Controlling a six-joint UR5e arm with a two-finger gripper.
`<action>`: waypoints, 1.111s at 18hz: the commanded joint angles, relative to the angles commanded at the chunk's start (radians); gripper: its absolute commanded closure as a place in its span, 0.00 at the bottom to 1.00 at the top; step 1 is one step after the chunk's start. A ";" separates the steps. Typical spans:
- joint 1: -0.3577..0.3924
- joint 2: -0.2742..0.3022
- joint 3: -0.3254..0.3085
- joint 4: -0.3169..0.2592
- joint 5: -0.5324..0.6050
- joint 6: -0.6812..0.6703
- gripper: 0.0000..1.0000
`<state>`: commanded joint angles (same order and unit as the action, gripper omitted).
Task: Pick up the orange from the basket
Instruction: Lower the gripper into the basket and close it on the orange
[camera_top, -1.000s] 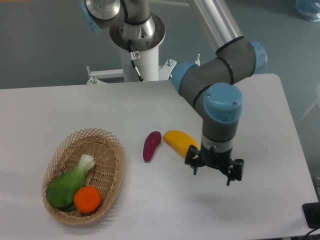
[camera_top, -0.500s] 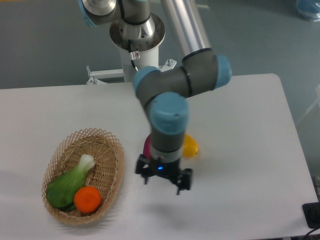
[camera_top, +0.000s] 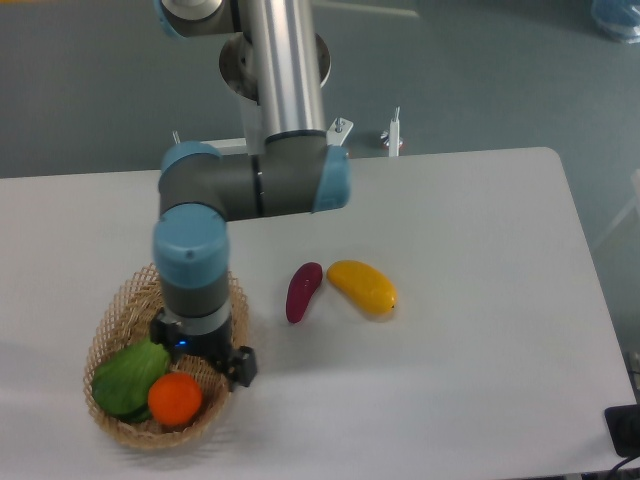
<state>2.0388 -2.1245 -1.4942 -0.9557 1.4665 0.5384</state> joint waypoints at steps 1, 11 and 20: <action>-0.006 -0.008 0.002 0.000 0.003 0.000 0.00; -0.022 -0.069 0.040 0.003 0.006 -0.005 0.00; -0.028 -0.086 0.052 0.002 0.003 -0.006 0.43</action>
<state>2.0110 -2.2105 -1.4419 -0.9541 1.4696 0.5323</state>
